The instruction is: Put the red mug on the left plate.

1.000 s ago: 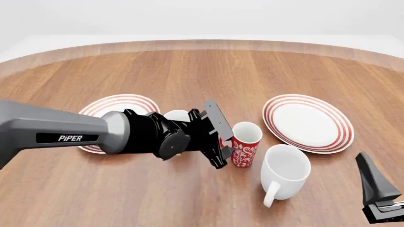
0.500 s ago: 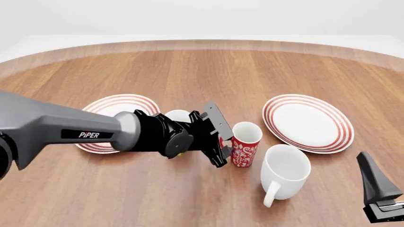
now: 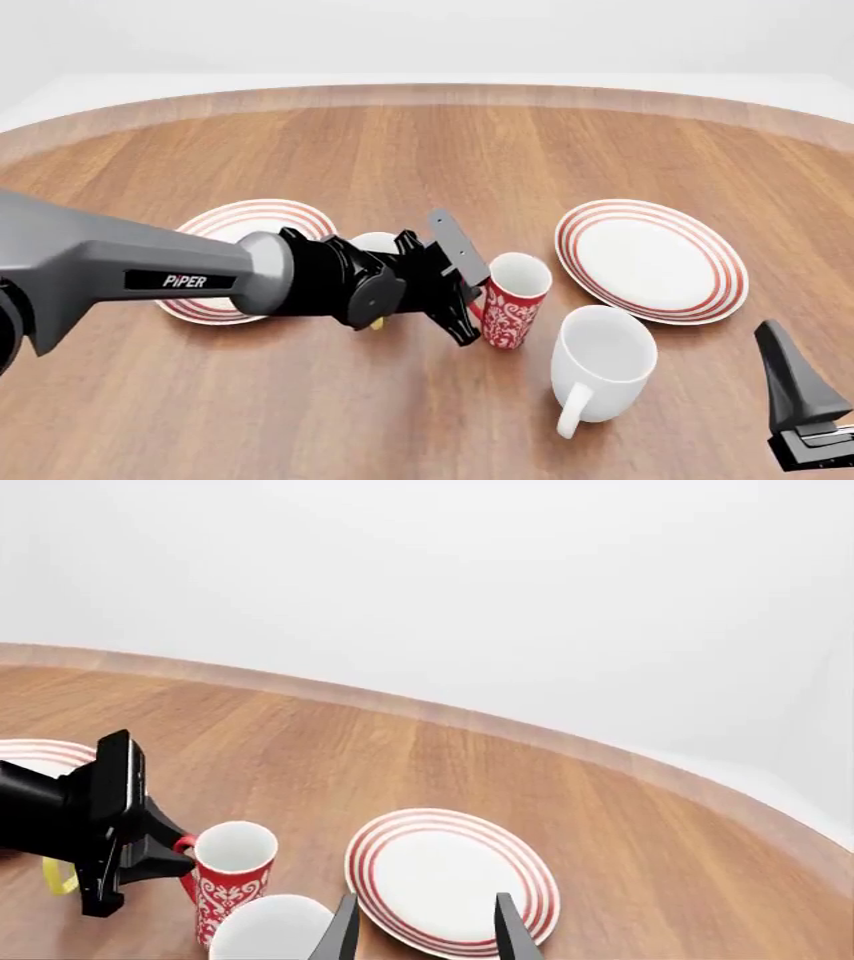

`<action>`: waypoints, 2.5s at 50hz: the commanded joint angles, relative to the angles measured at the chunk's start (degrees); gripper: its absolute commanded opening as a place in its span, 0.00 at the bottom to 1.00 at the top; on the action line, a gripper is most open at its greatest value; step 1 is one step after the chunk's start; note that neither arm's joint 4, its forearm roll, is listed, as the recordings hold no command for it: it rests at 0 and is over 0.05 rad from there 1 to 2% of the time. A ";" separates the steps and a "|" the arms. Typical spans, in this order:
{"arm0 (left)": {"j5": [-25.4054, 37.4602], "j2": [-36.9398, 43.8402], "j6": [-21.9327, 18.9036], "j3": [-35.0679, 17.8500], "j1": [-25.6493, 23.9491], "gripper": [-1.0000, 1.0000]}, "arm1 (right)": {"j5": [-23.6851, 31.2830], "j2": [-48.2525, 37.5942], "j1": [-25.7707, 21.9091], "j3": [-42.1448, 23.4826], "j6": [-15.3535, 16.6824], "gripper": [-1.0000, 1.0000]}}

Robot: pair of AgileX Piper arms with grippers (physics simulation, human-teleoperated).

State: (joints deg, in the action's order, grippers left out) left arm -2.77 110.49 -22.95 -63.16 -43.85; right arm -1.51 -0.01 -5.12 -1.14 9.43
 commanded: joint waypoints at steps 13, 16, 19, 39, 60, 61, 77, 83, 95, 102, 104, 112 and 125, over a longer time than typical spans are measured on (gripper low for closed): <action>0.00 -3.25 3.18 0.02 0.34 0.00 | -0.13 0.00 -0.15 0.19 0.36 1.00; 0.02 -3.68 3.90 0.07 0.24 0.00 | 0.00 0.00 -0.08 0.12 0.32 1.00; -0.13 -4.09 4.41 0.34 0.07 0.00 | -0.05 0.00 -0.10 0.16 0.36 1.00; -0.80 -8.08 8.11 2.13 0.03 0.00 | -0.05 0.00 -0.22 0.46 0.65 1.00; -1.43 -13.41 13.10 2.95 1.12 0.00 | 0.02 0.00 -0.49 0.72 0.92 1.00; -1.43 -13.41 13.10 2.96 1.12 0.00 | 0.02 0.00 -0.49 0.72 0.92 1.00; -2.13 -17.91 15.28 4.42 2.92 0.00 | 0.13 0.00 -0.63 0.76 1.03 1.00; -2.76 -19.37 15.93 5.18 4.02 0.00 | 0.13 0.00 -0.68 0.79 1.06 1.00; -3.84 -22.41 17.01 6.65 6.86 0.00 | 0.17 0.00 -0.76 0.87 1.16 1.00; -4.97 -24.98 18.34 8.51 9.49 0.00 | 0.13 0.00 -0.79 0.82 1.16 1.00; -5.37 -25.62 18.48 9.39 9.99 0.00 | 0.11 0.00 -0.85 0.85 1.20 1.00; -6.30 -27.63 19.13 11.03 12.96 0.00 | 0.28 0.00 -0.91 0.83 1.24 1.00; -9.03 -30.26 19.68 15.12 17.60 0.00 | 0.56 0.00 -0.96 0.93 1.18 1.00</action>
State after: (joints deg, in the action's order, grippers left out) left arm -9.84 82.50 -3.30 -50.69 -29.66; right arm -1.11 -0.01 -6.01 -0.25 10.64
